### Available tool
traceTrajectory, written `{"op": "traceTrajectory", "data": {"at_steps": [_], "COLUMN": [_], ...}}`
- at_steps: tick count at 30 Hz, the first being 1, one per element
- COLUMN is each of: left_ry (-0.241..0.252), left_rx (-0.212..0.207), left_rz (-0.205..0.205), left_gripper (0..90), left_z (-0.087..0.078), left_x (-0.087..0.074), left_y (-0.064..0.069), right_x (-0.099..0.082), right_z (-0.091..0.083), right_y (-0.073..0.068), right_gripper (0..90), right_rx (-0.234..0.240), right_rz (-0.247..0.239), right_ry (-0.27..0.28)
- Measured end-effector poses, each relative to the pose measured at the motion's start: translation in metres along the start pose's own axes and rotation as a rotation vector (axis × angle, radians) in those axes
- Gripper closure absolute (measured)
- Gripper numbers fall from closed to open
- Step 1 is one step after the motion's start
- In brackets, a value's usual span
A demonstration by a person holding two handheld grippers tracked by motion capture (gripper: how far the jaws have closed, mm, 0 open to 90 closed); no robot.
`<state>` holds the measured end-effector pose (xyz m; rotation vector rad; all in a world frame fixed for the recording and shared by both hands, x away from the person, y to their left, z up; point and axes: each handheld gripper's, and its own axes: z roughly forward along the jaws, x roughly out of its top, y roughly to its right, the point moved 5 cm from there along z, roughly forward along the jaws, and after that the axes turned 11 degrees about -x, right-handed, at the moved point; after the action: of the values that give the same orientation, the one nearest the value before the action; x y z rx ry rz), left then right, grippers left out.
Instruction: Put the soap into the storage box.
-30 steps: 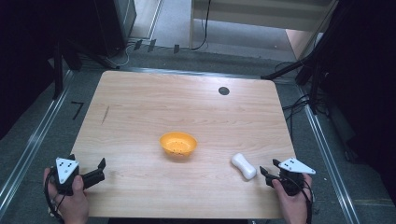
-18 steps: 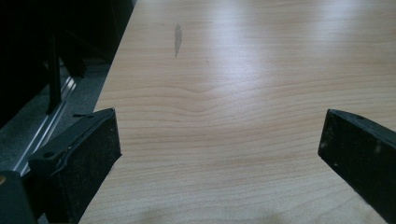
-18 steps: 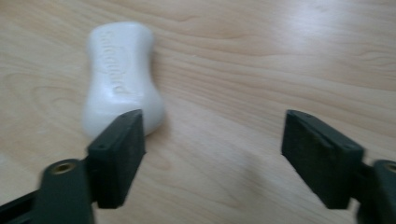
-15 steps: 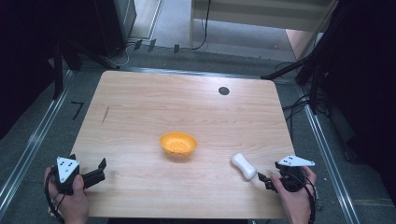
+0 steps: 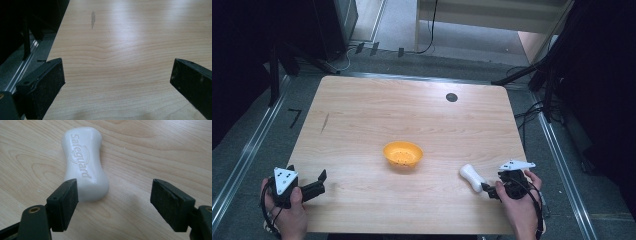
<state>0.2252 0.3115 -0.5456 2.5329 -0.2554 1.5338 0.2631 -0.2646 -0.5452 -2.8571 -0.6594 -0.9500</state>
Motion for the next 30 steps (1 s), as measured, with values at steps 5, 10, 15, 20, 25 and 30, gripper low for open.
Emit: {"op": "traceTrajectory", "data": {"at_steps": [5,10,15,20,25,30], "left_ry": [-0.008,-0.009,-0.010,-0.010,-0.010,-0.011], "left_rx": [-0.001,-0.003,-0.002,-0.002,-0.002,-0.003], "left_rz": [0.012,0.010,0.006,0.005,0.004,0.005], "left_gripper": [0.0,0.0,0.0,0.0,0.0,0.0], "left_z": [0.000,0.001,0.002,0.002,0.002,0.001], "left_x": [0.000,0.000,0.000,0.000,0.000,0.000], "left_y": [0.001,0.000,0.000,0.000,0.000,0.000], "right_x": [0.006,0.011,0.013,0.015,0.021,0.026], "right_z": [0.000,0.001,0.003,0.006,0.011,0.018], "right_y": [-0.004,-0.007,-0.011,-0.015,-0.023,-0.029], "right_gripper": [25.2,27.0,28.1,29.0,29.9,31.7], "right_rx": [0.004,0.007,0.015,0.030,0.043,0.051], "right_rz": [-0.005,0.000,0.012,0.017,-0.001,-0.008], "right_ry": [-0.044,-0.075,-0.103,-0.122,-0.131,-0.145]}}
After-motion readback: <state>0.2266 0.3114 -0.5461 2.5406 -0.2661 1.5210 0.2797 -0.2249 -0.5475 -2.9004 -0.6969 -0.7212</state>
